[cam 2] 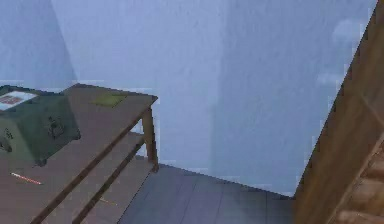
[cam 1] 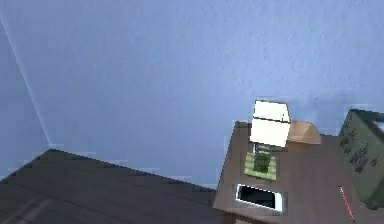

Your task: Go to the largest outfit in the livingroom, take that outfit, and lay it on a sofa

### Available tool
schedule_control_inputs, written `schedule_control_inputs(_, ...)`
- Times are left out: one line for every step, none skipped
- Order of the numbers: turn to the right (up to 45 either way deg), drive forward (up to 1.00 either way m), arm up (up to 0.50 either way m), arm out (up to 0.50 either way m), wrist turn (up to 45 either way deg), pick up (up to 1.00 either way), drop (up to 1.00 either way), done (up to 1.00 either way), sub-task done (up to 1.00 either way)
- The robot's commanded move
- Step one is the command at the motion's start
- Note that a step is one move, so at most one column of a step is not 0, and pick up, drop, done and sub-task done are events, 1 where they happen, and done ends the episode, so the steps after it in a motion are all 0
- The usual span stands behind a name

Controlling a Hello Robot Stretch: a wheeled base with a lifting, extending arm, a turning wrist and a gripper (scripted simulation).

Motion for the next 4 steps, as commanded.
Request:
schedule_control_inputs(-39.0, 0.0, 0.0, 0.0, 0.0, 0.0, 0.0, 0.0, 0.0)
schedule_control_inputs(45.0, 0.0, 0.0, 0.0, 0.0, 0.0, 0.0, 0.0, 0.0)
schedule_control_inputs(45.0, 0.0, 0.0, 0.0, 0.0, 0.0, 0.0, 0.0, 0.0)
schedule_control_inputs(6.0, 0.0, 0.0, 0.0, 0.0, 0.0, 0.0, 0.0, 0.0)
